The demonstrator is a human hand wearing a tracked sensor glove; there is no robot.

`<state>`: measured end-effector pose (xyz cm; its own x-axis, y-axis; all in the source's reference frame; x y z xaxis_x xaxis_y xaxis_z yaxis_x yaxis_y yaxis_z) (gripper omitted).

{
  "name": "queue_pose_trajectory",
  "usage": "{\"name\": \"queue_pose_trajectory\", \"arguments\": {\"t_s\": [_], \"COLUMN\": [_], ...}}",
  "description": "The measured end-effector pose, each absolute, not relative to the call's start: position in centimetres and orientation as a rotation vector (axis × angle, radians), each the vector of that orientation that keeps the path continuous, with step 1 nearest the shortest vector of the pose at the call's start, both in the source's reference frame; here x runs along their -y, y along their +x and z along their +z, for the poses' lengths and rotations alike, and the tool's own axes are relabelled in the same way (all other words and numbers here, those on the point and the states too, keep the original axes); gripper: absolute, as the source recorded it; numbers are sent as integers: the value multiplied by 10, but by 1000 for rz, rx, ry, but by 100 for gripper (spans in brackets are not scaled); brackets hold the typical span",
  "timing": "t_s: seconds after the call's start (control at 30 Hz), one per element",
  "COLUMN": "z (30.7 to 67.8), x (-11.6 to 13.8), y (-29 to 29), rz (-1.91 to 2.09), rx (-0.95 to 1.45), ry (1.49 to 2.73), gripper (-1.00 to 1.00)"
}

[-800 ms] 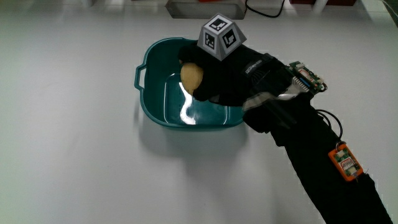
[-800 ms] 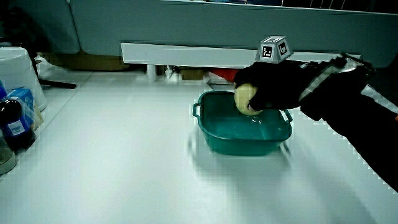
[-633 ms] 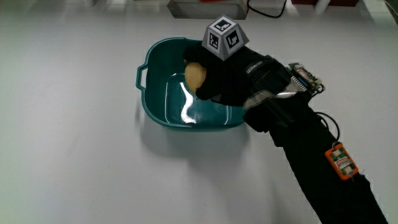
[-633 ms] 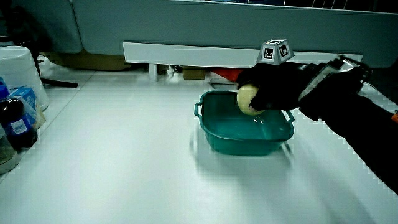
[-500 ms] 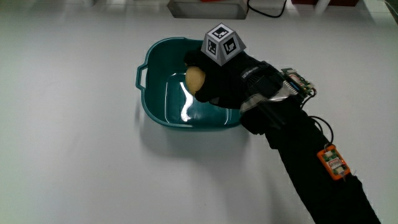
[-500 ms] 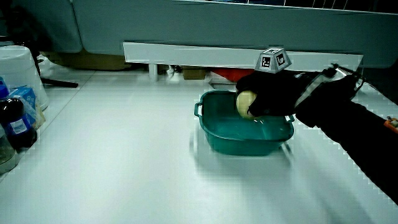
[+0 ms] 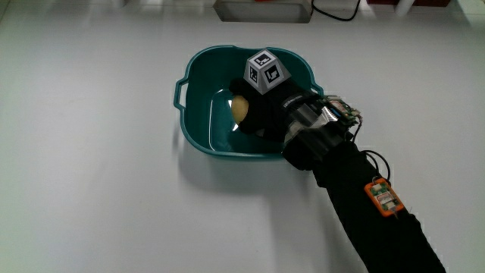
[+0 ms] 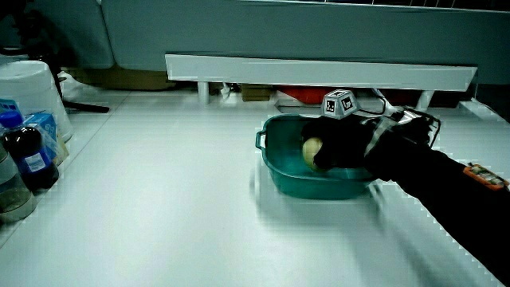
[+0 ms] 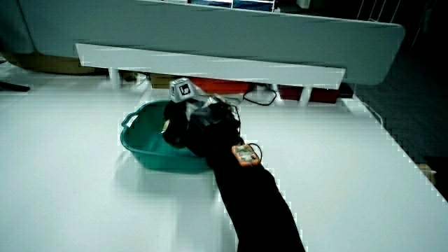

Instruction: Place pear into plate

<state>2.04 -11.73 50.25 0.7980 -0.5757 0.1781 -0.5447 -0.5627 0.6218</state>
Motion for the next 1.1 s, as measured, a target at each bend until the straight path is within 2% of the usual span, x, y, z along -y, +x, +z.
{"name": "queue_pose_trajectory", "arguments": {"t_s": [0.3, 0.83, 1.1], "z": [531, 537, 541], "x": [114, 114, 110], "y": [10, 24, 27], "rz": [-73, -34, -84], "rx": [766, 732, 718], "ry": [2247, 2230, 2234], "gripper": [0, 0, -35]}}
